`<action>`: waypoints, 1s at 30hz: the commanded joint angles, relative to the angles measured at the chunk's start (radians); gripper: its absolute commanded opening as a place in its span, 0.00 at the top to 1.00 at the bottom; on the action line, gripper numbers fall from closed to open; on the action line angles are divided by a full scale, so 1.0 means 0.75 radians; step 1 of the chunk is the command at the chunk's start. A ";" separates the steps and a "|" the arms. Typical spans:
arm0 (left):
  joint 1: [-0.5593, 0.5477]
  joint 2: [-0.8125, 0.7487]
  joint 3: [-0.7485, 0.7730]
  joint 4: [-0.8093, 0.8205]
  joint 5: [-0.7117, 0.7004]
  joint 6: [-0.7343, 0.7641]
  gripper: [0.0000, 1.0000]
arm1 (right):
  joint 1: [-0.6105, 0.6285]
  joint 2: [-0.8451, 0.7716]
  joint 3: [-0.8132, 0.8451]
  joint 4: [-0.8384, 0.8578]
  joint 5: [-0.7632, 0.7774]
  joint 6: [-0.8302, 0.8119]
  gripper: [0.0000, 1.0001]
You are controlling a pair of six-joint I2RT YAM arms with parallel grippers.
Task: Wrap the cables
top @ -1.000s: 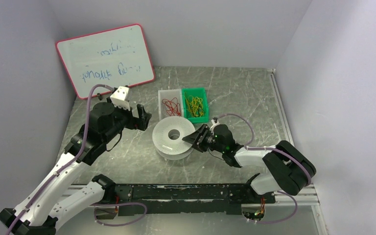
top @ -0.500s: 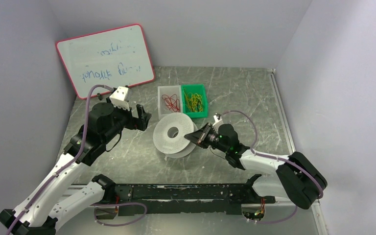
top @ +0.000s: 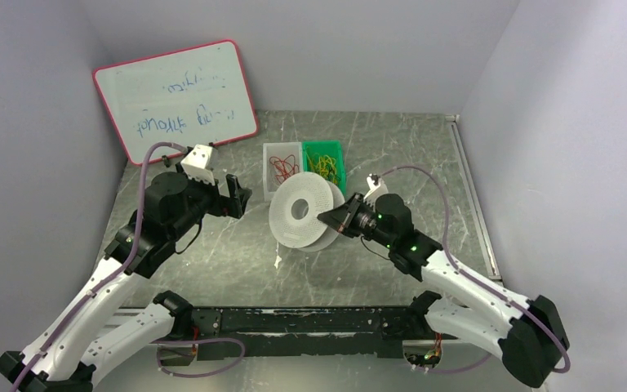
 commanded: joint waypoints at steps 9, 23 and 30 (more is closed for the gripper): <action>0.008 -0.030 -0.009 0.034 0.022 0.011 0.00 | 0.000 -0.176 0.447 -0.744 0.348 -0.451 1.00; 0.009 -0.044 -0.008 0.031 0.022 0.009 0.00 | 0.002 -0.017 0.838 -1.266 0.641 -0.765 1.00; 0.008 -0.033 0.002 0.005 -0.033 0.000 0.01 | 0.073 0.089 0.890 -1.328 0.651 -0.761 1.00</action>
